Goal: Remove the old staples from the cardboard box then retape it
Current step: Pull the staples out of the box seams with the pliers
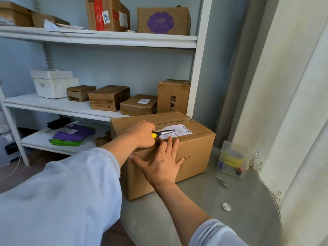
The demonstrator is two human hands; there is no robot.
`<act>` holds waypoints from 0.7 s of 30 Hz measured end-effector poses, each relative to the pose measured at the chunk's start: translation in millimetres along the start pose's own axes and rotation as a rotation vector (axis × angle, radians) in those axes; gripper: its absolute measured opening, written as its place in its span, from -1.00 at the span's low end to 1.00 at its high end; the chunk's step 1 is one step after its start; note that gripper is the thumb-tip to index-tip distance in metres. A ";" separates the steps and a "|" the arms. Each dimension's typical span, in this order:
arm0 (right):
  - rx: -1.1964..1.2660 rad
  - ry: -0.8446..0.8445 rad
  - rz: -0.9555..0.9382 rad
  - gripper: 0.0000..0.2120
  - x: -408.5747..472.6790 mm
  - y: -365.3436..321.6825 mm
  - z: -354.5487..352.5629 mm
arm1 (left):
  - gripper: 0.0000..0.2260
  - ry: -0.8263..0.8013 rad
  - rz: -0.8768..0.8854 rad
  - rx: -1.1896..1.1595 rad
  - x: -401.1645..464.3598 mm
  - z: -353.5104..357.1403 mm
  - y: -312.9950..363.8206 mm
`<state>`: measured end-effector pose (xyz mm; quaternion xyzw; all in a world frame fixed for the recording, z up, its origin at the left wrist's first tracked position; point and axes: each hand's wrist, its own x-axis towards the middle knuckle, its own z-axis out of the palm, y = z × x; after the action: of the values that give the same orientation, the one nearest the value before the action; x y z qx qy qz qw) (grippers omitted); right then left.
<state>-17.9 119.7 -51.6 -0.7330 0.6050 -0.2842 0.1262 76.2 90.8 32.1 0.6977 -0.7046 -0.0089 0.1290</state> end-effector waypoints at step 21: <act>0.009 0.103 -0.272 -0.14 -4.0 13.2 0.6 | -0.86 -0.098 0.023 -0.230 -7.5 -1.3 -4.9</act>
<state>-28.7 120.3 -60.2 -0.7920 0.5045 -0.3389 0.0587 81.2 98.3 31.2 0.6690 -0.7122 -0.1222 0.1738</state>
